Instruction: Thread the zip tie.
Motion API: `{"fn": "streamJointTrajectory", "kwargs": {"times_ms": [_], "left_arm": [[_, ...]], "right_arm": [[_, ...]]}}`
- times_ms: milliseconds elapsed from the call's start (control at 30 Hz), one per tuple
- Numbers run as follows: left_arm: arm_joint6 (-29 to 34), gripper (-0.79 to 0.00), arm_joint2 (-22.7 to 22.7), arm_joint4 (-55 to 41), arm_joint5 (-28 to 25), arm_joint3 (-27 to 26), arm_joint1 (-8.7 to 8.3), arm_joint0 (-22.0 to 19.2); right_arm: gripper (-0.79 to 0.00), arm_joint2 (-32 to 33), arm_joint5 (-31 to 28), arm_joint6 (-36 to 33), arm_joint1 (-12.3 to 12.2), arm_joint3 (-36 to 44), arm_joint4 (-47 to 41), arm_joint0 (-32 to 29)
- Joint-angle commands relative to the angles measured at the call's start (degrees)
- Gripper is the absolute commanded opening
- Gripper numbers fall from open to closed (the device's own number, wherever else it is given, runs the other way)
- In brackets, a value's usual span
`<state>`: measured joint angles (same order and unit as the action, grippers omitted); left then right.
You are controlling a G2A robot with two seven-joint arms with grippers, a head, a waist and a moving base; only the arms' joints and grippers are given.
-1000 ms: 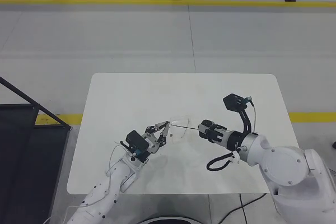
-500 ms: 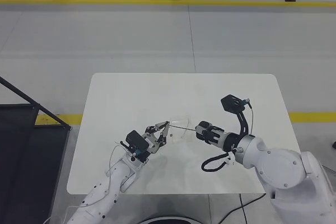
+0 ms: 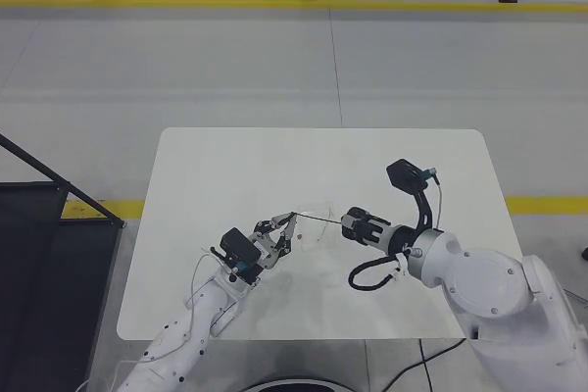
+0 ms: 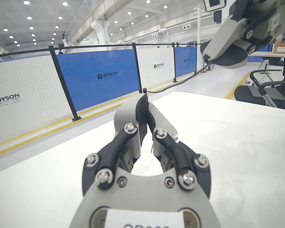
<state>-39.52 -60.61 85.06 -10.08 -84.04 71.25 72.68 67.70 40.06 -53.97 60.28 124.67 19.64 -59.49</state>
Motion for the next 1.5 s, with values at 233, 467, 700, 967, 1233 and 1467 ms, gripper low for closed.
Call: {"fn": "streamJointTrajectory", "kwargs": {"times_ms": [233,467,700,967,1233,1467], "left_arm": [[0.0,-0.785,0.0,0.0,0.0,0.0,0.0,0.0],[0.0,-0.785,0.0,0.0,0.0,0.0,0.0,0.0],[0.0,-0.785,0.0,0.0,0.0,0.0,0.0,0.0],[0.0,-0.785,0.0,0.0,0.0,0.0,0.0,0.0],[0.0,-0.785,0.0,0.0,0.0,0.0,0.0,0.0],[0.0,-0.785,0.0,0.0,0.0,0.0,0.0,0.0]], "right_arm": [[-0.785,-0.12,0.16,-0.09,-0.06,-0.17,-0.42,0.48],[-0.785,-0.44,0.73,-0.24,-0.09,-0.31,-0.48,1.08],[-0.785,-0.78,1.27,-0.55,-0.12,-0.75,-0.66,1.73],[-0.785,-1.4,1.72,-0.68,-0.1,-1.35,-0.92,2.85],[-0.785,-2.21,1.67,-0.5,-0.09,-1.28,-0.91,3.42],[-0.785,-3.09,1.06,-0.35,-0.1,-1.07,-0.71,3.53]]}}
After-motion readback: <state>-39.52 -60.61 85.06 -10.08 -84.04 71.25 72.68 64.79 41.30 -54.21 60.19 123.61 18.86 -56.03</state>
